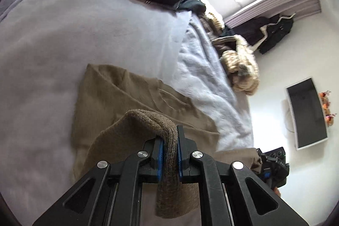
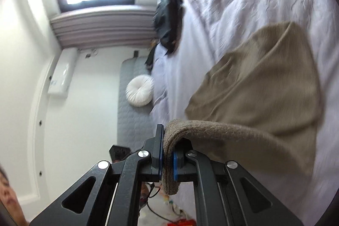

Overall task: Fold small clothes
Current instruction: 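Lift the hem with both tools, fold it toward the collar, and release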

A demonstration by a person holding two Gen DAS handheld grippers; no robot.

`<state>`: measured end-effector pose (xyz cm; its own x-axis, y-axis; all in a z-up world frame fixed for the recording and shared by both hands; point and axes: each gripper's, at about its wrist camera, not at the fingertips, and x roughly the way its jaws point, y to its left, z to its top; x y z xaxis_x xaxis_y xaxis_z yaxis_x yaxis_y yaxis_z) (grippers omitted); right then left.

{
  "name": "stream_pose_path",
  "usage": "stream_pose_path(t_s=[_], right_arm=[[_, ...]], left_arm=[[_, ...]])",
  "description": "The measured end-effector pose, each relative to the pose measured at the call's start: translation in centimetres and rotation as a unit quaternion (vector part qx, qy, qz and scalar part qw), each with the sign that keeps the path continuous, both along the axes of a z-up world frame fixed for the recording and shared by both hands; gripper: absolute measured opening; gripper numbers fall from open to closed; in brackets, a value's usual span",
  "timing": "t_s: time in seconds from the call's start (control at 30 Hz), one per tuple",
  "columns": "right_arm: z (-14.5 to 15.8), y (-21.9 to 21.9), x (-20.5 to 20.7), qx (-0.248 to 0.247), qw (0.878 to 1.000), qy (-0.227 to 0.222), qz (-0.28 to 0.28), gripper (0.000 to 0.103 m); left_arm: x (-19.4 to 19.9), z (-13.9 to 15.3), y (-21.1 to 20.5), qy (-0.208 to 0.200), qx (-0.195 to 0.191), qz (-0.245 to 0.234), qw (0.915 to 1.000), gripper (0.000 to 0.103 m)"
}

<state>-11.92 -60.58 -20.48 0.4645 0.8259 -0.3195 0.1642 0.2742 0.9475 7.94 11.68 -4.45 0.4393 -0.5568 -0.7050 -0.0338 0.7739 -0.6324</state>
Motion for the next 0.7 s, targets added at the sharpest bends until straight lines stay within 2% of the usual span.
stream_pose_path(t_s=[0.13, 0.27, 0.37, 0.43, 0.47, 0.5, 0.53, 0.6, 0.67, 0.7], right_arm=[[-5.1, -1.1, 2.5, -0.022, 0.998, 0.044, -0.038, 0.007], [-8.2, -1.8, 3.4, -0.015, 0.995, 0.069, -0.076, 0.007], [-9.3, -1.8, 4.1, -0.004, 0.993, 0.077, -0.087, 0.009], [-9.3, -2.0, 4.6, -0.004, 0.992, 0.084, -0.093, 0.012], [-9.1, -2.2, 4.9, -0.008, 0.992, 0.084, -0.093, 0.012], [-8.7, -2.3, 5.2, -0.015, 0.992, 0.080, -0.091, 0.019], [-8.3, -2.5, 5.2, -0.023, 0.993, 0.077, -0.091, 0.026], [-7.0, -2.9, 5.8, -0.044, 0.993, 0.057, -0.093, 0.087], [-5.6, -3.4, 6.2, -0.064, 0.993, 0.039, -0.093, 0.090], [-4.9, -3.7, 6.4, -0.083, 0.992, 0.036, -0.092, 0.090]], left_arm=[[4.9, -5.4, -1.1, 0.031, 0.047, -0.026, 0.9981, 0.012], [7.9, -9.7, -2.2, 0.059, 0.099, -0.046, 0.9923, 0.012], [8.6, -11.3, -2.6, 0.082, 0.131, -0.046, 0.9869, 0.012], [8.8, -11.6, -2.2, 0.087, 0.127, -0.041, 0.9871, 0.013], [8.8, -11.2, -2.0, 0.084, 0.123, -0.037, 0.9881, 0.017], [8.7, -10.8, -1.7, 0.080, 0.125, -0.032, 0.9884, 0.032], [8.4, -9.8, -1.2, 0.063, 0.144, -0.013, 0.9875, 0.054], [7.7, -7.9, -0.6, 0.025, 0.172, 0.013, 0.9848, 0.077], [7.5, -6.4, 0.2, -0.004, 0.176, 0.021, 0.9842, 0.079], [7.8, -6.1, 0.4, -0.005, 0.174, 0.018, 0.9846, 0.079]])
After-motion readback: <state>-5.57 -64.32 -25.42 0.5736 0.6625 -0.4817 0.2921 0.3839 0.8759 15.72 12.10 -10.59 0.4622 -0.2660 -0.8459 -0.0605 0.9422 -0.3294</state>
